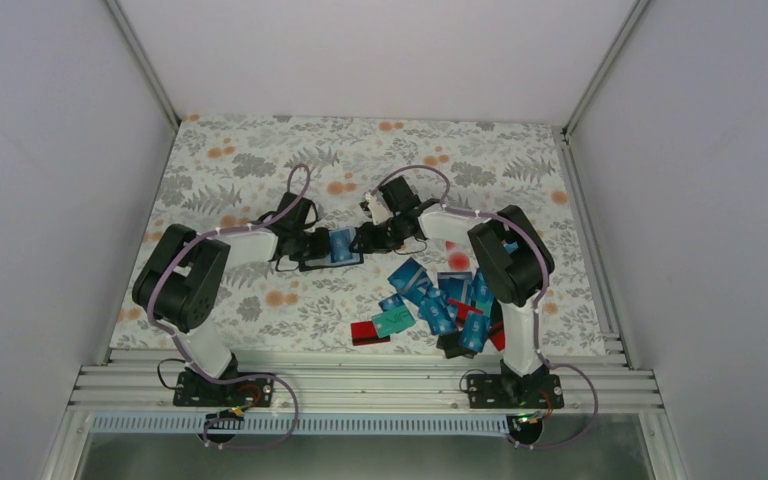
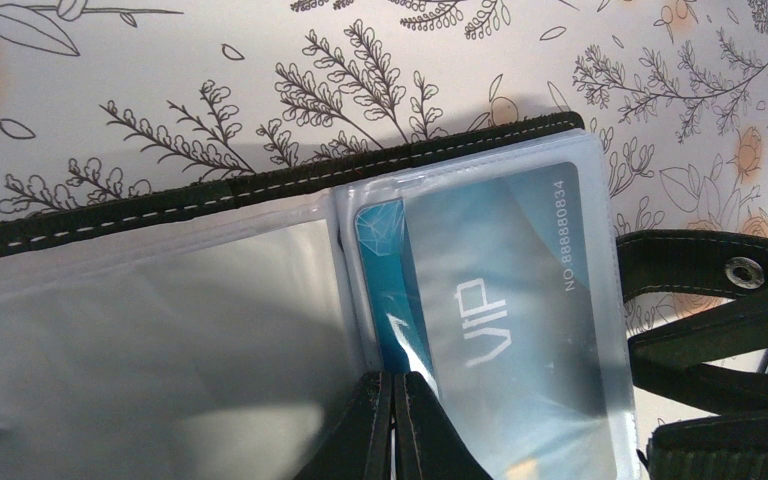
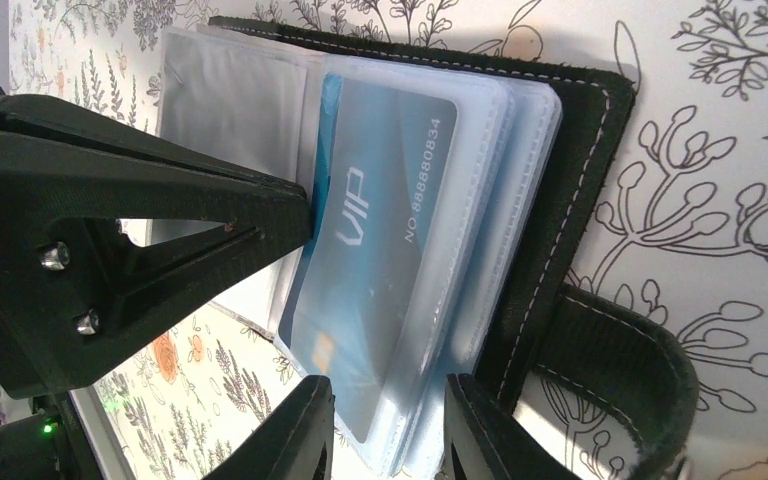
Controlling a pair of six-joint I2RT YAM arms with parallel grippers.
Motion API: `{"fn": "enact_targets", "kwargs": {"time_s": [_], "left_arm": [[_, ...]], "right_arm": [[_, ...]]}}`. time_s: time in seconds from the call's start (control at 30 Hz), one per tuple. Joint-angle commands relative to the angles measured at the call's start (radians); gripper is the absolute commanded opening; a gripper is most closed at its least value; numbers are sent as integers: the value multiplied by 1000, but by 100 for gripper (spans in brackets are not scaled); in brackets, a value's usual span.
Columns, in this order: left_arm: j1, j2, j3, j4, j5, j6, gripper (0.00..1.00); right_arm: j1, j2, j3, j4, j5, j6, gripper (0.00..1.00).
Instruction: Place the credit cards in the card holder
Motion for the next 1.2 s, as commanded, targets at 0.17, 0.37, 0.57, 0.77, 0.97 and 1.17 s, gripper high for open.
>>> {"fn": "enact_targets", "kwargs": {"time_s": [0.17,0.37,0.57,0.77,0.97,1.17], "left_arm": [[-23,54,-11,-29,-27,5,2],[-26,56,-13,-28,-29,3,2],[-31,59,-8,-27,-29,2,2],[-32,62,-3,-29,-29,2,2],[-33,65,-2,-30,-31,3,2],[-31,65,-2,-30,-31,3,2]], "right_arm": [[6,25,27,9,-5,5,29],[8,28,33,5,-8,0,27],[18,36,49,-8,-5,-12,27],[22,50,59,-15,-5,-14,26],[23,48,56,-27,17,-13,26],[22,43,50,-31,33,-7,29]]}}
